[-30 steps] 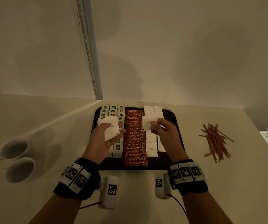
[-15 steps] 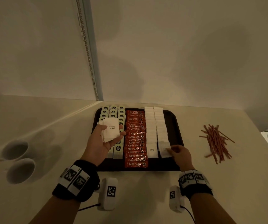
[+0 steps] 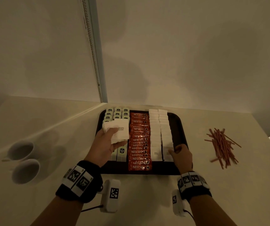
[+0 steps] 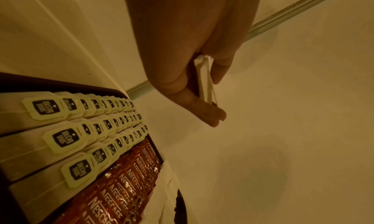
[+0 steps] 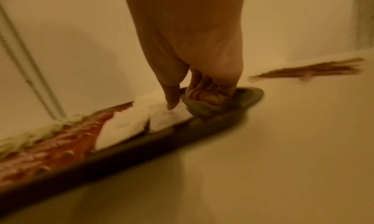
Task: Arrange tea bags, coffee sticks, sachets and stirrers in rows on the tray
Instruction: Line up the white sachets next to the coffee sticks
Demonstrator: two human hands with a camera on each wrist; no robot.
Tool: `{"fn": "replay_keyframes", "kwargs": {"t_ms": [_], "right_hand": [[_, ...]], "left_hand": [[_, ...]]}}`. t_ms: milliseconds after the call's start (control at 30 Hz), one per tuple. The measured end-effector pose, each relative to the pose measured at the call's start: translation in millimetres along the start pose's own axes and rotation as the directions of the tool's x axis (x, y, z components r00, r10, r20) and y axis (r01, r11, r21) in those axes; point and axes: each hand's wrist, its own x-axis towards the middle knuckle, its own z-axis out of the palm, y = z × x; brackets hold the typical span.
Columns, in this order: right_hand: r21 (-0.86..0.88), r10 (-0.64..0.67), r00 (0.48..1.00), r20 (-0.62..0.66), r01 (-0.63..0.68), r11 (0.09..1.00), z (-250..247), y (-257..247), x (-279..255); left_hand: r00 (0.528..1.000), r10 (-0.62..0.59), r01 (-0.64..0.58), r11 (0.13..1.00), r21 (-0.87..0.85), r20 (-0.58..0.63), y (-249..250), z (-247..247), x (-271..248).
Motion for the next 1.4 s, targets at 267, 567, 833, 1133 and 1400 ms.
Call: {"fn": "replay_keyframes", "kwargs": {"t_ms": [267, 567, 833, 1133, 1400], "right_hand": [[0.463, -0.513, 0.800, 0.310, 0.344, 0.816, -25.0, -153.1, -45.9], [0.767, -0.431, 0.795, 0.427, -0.066, 0.638, -24.7, -178.5, -58.0], [0.695, -0.428, 0.784, 0.450, -0.007, 0.719, -5.6, -156.8, -75.9], [0.814, -0.420, 0.803, 0.424, -0.135, 0.565, 2.9, -155.0, -84.2], [0.756, -0.429, 0.861, 0.272, 0.084, 0.649, -8.3, -155.5, -75.0]], "left_hand": [[0.994, 0.105, -0.104, 0.959, 0.264, 0.009, 0.7, 5.3, 2.8], [0.979, 0.198, -0.204, 0.958, 0.202, 0.049, 5.4, 1.3, -3.3], [0.939, 0.343, -0.318, 0.893, 0.319, -0.022, 7.4, 0.4, -3.6], [0.908, 0.418, -0.394, 0.812, 0.430, 0.042, 14.2, 7.2, -8.1], [0.933, 0.360, -0.324, 0.862, 0.390, -0.022, 3.8, 4.3, -3.4]]}}
